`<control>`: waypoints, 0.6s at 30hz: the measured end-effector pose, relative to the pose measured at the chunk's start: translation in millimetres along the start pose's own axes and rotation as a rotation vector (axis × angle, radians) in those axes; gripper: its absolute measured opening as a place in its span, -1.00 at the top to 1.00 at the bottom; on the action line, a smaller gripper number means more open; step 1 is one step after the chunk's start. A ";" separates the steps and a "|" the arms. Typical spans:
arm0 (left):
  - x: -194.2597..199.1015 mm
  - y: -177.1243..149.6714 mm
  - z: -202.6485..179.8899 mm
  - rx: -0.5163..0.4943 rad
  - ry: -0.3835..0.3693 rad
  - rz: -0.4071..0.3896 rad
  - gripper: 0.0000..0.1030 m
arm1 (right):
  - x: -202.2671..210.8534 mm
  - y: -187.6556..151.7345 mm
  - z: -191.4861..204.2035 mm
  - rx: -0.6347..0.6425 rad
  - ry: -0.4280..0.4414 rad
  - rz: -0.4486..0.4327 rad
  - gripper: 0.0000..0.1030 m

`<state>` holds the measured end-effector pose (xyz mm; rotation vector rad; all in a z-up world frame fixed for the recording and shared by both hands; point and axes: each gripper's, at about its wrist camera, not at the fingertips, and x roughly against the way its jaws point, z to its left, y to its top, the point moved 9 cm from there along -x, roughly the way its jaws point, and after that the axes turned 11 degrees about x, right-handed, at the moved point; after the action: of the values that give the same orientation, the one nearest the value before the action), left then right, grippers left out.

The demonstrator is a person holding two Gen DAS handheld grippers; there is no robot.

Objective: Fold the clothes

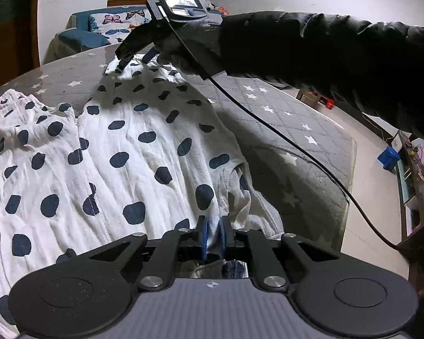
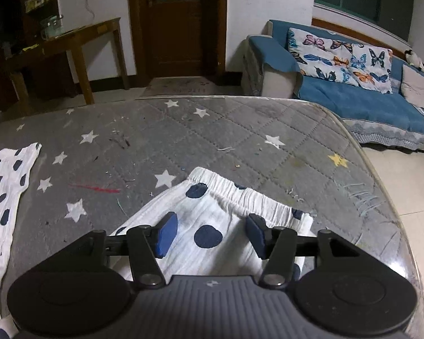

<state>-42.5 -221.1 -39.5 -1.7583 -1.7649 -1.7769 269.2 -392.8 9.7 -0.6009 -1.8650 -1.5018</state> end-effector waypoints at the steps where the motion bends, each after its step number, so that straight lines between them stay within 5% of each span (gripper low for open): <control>1: -0.3 0.3 -0.1 0.001 0.003 -0.002 0.68 | 2.7 0.6 -1.3 -0.003 -0.002 -0.002 -0.06; 5: 1.7 4.1 -0.7 0.009 0.026 -0.027 0.47 | 20.7 0.5 -0.3 -0.015 0.009 -0.022 -0.06; 11: 23.3 17.8 11.8 0.049 0.080 -0.107 0.47 | 42.1 -22.1 24.0 0.015 0.065 -0.006 -0.06; 18: 44.7 12.5 52.8 0.136 0.214 -0.138 0.47 | 36.3 -30.1 26.2 0.001 0.021 0.028 -0.07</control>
<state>-16.0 -160.0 -17.0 -1.3702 -1.9050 -1.7704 218.0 -376.3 13.1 -0.6058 -1.8344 -1.4835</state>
